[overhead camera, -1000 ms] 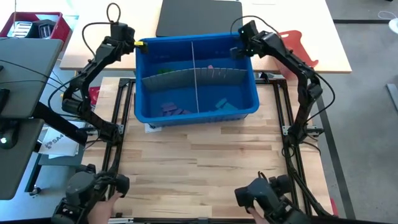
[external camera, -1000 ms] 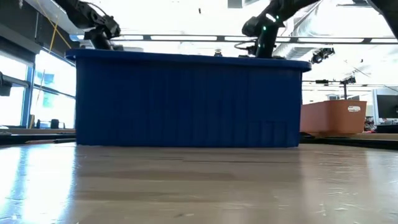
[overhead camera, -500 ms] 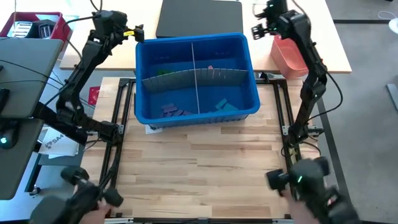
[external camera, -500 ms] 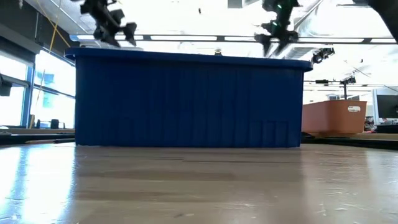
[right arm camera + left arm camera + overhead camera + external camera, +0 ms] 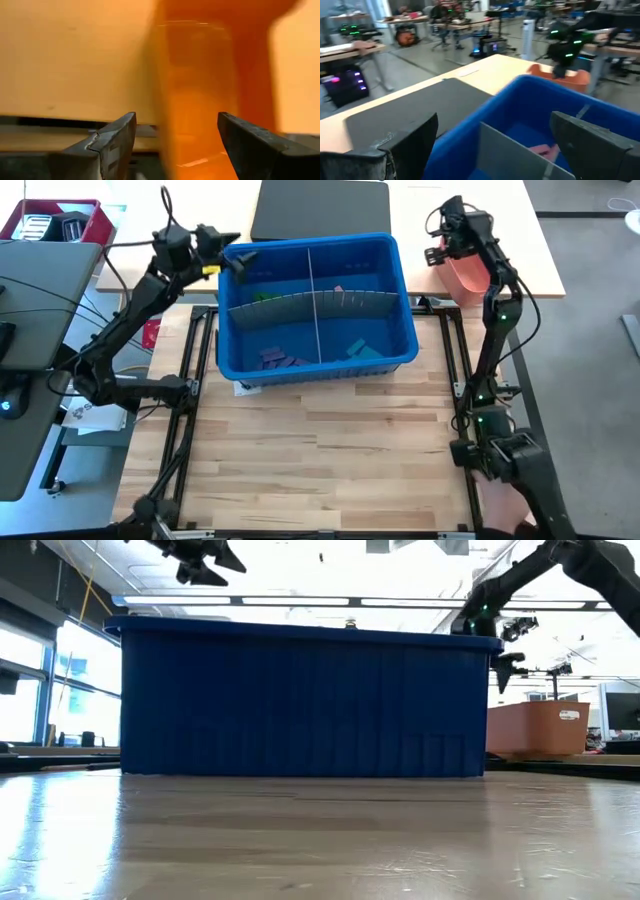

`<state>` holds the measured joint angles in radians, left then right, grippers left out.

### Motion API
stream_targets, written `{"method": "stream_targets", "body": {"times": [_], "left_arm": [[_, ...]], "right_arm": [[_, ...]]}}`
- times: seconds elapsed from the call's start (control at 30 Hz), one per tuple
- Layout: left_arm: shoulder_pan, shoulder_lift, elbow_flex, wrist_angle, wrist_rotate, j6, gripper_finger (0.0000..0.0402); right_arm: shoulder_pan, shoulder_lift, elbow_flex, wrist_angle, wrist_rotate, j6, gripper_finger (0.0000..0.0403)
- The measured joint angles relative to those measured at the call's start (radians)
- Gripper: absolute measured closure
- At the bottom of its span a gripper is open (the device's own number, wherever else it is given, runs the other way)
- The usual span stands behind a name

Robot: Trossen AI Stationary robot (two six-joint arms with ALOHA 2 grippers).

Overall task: Sort blocks
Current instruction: Move the orange bin to the table

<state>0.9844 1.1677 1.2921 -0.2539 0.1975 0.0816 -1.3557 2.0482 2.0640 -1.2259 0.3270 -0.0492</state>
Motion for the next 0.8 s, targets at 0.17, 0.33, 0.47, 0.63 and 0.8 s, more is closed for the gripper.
{"method": "stream_targets", "body": {"times": [0.17,0.33,0.47,0.63,0.8], "left_arm": [[-0.078,-0.043,-0.077,0.049,0.0,-0.034,0.0025],[-0.13,-0.047,-0.123,0.069,0.0,-0.046,0.0025],[-0.147,-0.047,-0.154,0.076,-0.008,-0.057,0.0025],[-0.162,-0.047,-0.166,0.067,-0.039,-0.069,0.0025],[-0.165,-0.046,-0.166,0.015,-0.057,-0.079,0.0025]], "right_arm": [[0.001,0.001,-0.102,0.088,0.034,0.017,0.0128],[-0.001,-0.014,-0.168,0.099,0.041,0.045,0.0128],[0.003,-0.019,-0.198,0.096,0.04,0.073,0.0132],[0.002,-0.023,-0.215,0.082,0.037,0.12,0.018],[0.002,-0.029,-0.257,0.087,0.039,0.139,0.0269]]}}
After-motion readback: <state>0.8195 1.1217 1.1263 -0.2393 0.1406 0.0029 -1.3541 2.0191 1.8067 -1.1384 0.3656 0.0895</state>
